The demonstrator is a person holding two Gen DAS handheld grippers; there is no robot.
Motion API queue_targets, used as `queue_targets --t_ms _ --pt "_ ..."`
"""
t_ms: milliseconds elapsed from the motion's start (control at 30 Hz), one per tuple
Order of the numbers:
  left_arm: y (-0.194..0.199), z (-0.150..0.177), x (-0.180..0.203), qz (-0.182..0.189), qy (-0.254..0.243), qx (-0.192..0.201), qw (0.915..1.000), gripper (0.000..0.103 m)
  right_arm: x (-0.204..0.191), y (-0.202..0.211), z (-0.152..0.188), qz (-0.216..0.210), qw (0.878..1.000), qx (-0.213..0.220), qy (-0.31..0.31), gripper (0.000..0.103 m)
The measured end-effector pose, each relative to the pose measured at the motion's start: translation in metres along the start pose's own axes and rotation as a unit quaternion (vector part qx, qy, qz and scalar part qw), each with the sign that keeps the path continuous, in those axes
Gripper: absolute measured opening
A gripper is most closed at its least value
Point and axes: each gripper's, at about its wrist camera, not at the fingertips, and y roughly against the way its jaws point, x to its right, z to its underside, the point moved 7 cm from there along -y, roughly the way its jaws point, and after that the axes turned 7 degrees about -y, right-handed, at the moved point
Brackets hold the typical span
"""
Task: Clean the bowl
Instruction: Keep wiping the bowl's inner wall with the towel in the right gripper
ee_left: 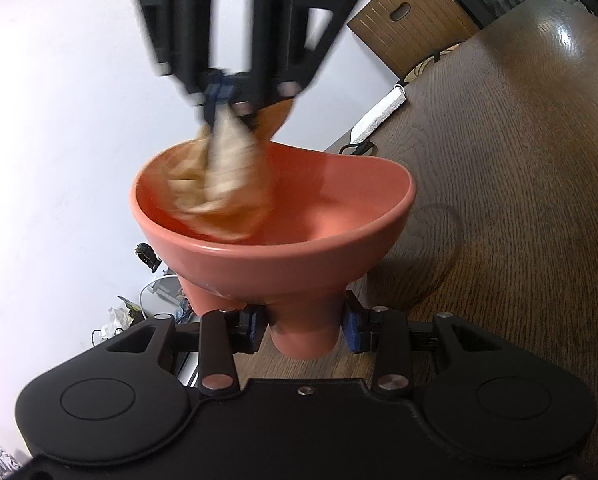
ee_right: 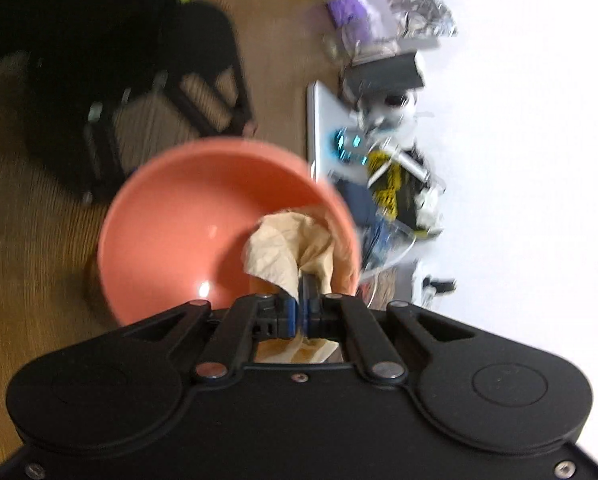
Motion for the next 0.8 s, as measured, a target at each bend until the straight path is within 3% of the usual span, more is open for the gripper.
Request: queue_targets --t_ms 233,400,633,800 --pt "0.062 -0.036 0.059 0.001 0.001 -0.001 1.0 0.037 -0.038 0.009 0.011 -0.057 0.998 -0.008 0.015 0.003" --pt "0.058 -0.035 0.057 0.001 0.001 0.0 1.0 0.037 -0.05 0.018 -0.015 -0.08 0.996 0.037 0.023 0.003" --pt "0.056 -0.033 0.054 0.003 0.003 -0.001 1.0 0.037 -0.042 0.028 -0.045 -0.057 0.994 0.083 0.032 0.003" --pt "0.053 -0.032 0.052 0.001 0.001 -0.001 1.0 0.037 -0.01 0.026 -0.051 -0.018 0.996 0.082 0.017 0.003"
